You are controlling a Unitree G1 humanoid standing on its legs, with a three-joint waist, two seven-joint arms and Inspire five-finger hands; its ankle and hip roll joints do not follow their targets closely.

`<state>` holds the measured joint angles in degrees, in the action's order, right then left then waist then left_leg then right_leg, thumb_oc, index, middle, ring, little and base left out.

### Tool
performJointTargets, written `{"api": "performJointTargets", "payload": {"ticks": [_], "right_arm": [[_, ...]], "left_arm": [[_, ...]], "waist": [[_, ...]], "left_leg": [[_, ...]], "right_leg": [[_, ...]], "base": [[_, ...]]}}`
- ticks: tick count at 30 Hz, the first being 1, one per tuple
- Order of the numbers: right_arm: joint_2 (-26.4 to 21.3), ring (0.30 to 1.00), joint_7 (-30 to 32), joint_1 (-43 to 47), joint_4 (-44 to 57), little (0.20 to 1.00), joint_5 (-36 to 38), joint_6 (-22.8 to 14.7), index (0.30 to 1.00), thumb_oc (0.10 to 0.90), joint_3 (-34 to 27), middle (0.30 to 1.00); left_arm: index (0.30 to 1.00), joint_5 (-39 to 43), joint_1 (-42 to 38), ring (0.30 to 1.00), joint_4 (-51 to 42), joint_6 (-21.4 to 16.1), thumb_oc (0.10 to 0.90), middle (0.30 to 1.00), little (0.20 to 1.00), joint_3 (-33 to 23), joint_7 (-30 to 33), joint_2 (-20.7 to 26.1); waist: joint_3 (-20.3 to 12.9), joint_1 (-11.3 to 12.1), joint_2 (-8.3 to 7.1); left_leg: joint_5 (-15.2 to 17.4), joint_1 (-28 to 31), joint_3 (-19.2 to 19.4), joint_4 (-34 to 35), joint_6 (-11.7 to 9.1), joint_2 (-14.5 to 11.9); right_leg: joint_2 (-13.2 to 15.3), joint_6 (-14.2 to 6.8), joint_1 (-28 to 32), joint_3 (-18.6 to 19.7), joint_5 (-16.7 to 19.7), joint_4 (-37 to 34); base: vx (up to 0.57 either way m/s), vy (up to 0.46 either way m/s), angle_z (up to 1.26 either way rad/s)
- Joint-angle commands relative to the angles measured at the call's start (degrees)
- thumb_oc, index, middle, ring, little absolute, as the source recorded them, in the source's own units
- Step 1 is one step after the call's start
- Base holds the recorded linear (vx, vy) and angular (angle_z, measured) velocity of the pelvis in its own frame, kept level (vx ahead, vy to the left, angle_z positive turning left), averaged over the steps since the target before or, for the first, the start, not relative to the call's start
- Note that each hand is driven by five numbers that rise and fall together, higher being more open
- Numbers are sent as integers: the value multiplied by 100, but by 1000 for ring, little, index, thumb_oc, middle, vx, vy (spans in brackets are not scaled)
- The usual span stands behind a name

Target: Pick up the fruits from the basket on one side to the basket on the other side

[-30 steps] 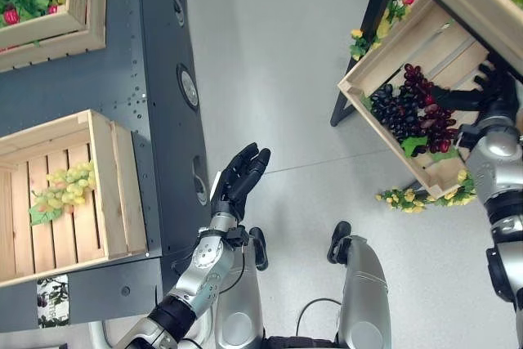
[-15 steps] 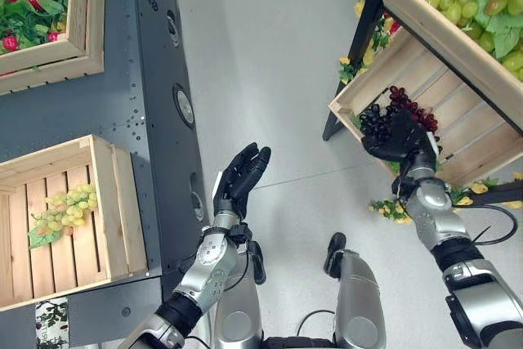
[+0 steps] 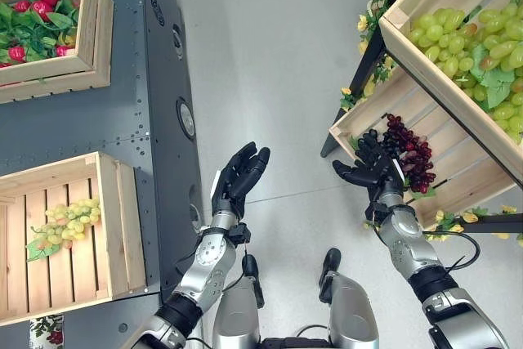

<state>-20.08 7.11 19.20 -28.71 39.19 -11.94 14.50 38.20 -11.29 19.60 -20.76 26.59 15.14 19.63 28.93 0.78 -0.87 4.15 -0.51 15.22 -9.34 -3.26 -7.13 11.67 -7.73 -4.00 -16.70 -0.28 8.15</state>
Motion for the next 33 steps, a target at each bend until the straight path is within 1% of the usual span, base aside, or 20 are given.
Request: {"api": "performJointTargets", "payload": {"ticks": [1, 3, 6, 8, 10, 13, 14, 18, 21, 23, 24, 25, 26, 27, 28, 29, 30, 31, 32, 33], "right_arm": [[130, 900, -434, -198, 575, 900, -160, -810, 900, 800, 176, 900], [194, 900, -512, -380, 683, 900, -293, -813, 900, 800, 273, 900], [301, 900, -448, -583, 721, 900, -323, -819, 900, 800, 370, 900], [391, 900, -445, -745, 751, 900, -318, -817, 900, 800, 385, 900], [463, 900, -393, -923, 820, 900, -349, -815, 900, 800, 400, 900], [564, 900, -171, -1016, 880, 900, -487, -850, 900, 800, 458, 900], [609, 900, 33, -1006, 885, 900, -589, -892, 900, 800, 510, 900], [754, 900, 422, -947, 891, 900, -788, -808, 900, 800, 639, 900], [862, 900, 630, -960, 881, 900, -1048, -647, 900, 800, 830, 900], [899, 900, 666, -917, 863, 900, -1051, -533, 900, 800, 937, 900], [903, 900, 665, -908, 861, 900, -1047, -522, 900, 800, 949, 900], [928, 900, 734, -863, 868, 900, -1076, -485, 900, 800, 1018, 900], [932, 900, 752, -847, 874, 900, -1081, -471, 900, 800, 1035, 900], [935, 900, 811, -792, 889, 900, -1019, -435, 900, 800, 1067, 900], [933, 900, 797, -777, 893, 900, -992, -414, 900, 800, 1071, 900], [928, 900, 764, -772, 927, 900, -946, -379, 900, 800, 1074, 900], [923, 900, 764, -778, 943, 900, -937, -376, 900, 800, 1077, 900], [885, 900, 774, -815, 989, 900, -904, -374, 900, 800, 1091, 900], [813, 900, 815, -878, 1062, 900, -871, -346, 900, 800, 1118, 900], [743, 900, 889, -958, 1128, 900, -855, -326, 900, 800, 1147, 900]], "left_arm": [[900, -406, 377, 900, -162, -339, 800, 900, 900, -150, -105, -120], [900, -450, 487, 900, -128, -345, 800, 900, 900, -217, -93, -117], [900, -691, 617, 900, -25, -350, 800, 900, 900, -320, -72, -109], [900, -939, 734, 900, 7, -234, 800, 900, 900, -384, -22, -76], [900, -1233, 821, 900, 17, -78, 800, 900, 900, -403, 16, -21], [900, -1635, 853, 900, 52, 81, 800, 900, 900, -387, 151, 65], [900, -1770, 814, 900, 99, 163, 800, 900, 900, -371, 237, 135], [900, -1841, 745, 900, 193, 213, 800, 900, 900, -358, 263, 207], [900, -2055, 741, 900, 176, 220, 800, 900, 900, -295, 353, 199], [900, -2257, 734, 900, 145, 286, 800, 900, 900, -260, 431, 215], [900, -2285, 732, 900, 142, 296, 800, 900, 900, -258, 439, 221], [900, -2515, 710, 900, 113, 377, 800, 900, 900, -231, 445, 270], [900, -2588, 703, 900, 103, 403, 800, 900, 900, -224, 447, 286], [900, -2911, 676, 900, 40, 552, 800, 900, 900, -178, 319, 399], [900, -3067, 674, 900, 34, 609, 800, 900, 900, -152, 230, 450], [900, -3318, 671, 900, 56, 660, 800, 900, 900, -77, 84, 555], [900, -3386, 670, 900, 57, 694, 800, 900, 900, -51, 33, 589], [900, -3476, 689, 900, 58, 703, 800, 900, 900, 5, -42, 662], [900, -3560, 704, 900, 42, 777, 800, 900, 900, 58, -167, 749], [900, -3637, 717, 900, 42, 827, 800, 900, 900, 102, -299, 823]], "waist": [[-996, 29, -56], [-1081, 38, -46], [-1240, 86, -27], [-1351, 118, -17], [-1425, 156, 25], [-1485, 218, 87], [-1515, 258, 121], [-1552, 337, 188], [-1582, 429, 251], [-1606, 523, 271], [-1607, 533, 271], [-1618, 599, 281], [-1619, 616, 283], [-1627, 690, 300], [-1629, 711, 309], [-1613, 719, 345], [-1608, 720, 350], [-1579, 697, 381], [-1529, 642, 428], [-1488, 554, 470]], "left_leg": [[87, 37, 41, 337, 314, 293], [40, 120, 12, 483, 317, 328], [-49, 268, -36, 740, 327, 389], [-99, 364, -80, 896, 338, 429], [-160, 425, -155, 1071, 362, 487], [-263, 501, -252, 1358, 387, 569], [-284, 483, -307, 1434, 392, 605], [-247, 471, -346, 1434, 473, 693], [-214, 502, -399, 1430, 546, 770], [-192, 519, -502, 1412, 593, 830], [-186, 521, -515, 1405, 600, 838], [-158, 519, -579, 1369, 639, 877], [-151, 515, -598, 1355, 649, 889], [-125, 469, -715, 1274, 722, 956], [-119, 453, -767, 1248, 758, 992], [-113, 429, -912, 1202, 846, 1087], [-112, 417, -952, 1188, 869, 1117], [-112, 421, -1041, 1172, 906, 1165], [-109, 453, -1148, 1173, 938, 1205], [-100, 510, -1260, 1192, 943, 1215]], "right_leg": [[-191, 289, 302, -10, 6, -415], [-194, 264, 364, -20, 34, -500], [-189, 212, 494, -80, 98, -661], [-176, 173, 568, -125, 148, -750], [-150, 120, 612, -162, 198, -812], [-82, 48, 668, -255, 302, -903], [-32, 14, 692, -309, 384, -975], [132, -19, 641, -425, 465, -885], [247, -28, 703, -540, 464, -833], [295, -24, 761, -617, 445, -778], [304, -25, 765, -628, 446, -762], [355, -17, 767, -674, 432, -612], [367, -13, 767, -682, 422, -563], [466, 14, 710, -681, 402, -105], [524, 18, 657, -655, 413, 164], [665, 16, 445, -497, 500, 929], [700, 13, 360, -432, 518, 1124], [729, 19, 135, -277, 580, 1607], [706, 41, -139, -51, 638, 2068], [561, 64, -368, 236, 691, 2181]], "base": [[37, 40, 9], [29, 44, 10], [31, 30, 9], [29, 36, 12], [-1, 47, 9], [-13, 51, 26], [-36, 56, 31], [-29, 75, 25], [23, 102, 22], [57, 125, 17], [71, 154, 22], [46, 106, 30], [77, 183, 34], [68, 156, 31], [102, 231, 34], [77, 165, 32], [79, 167, 26], [75, 110, 30], [111, 83, 36], [130, -37, 42]]}}
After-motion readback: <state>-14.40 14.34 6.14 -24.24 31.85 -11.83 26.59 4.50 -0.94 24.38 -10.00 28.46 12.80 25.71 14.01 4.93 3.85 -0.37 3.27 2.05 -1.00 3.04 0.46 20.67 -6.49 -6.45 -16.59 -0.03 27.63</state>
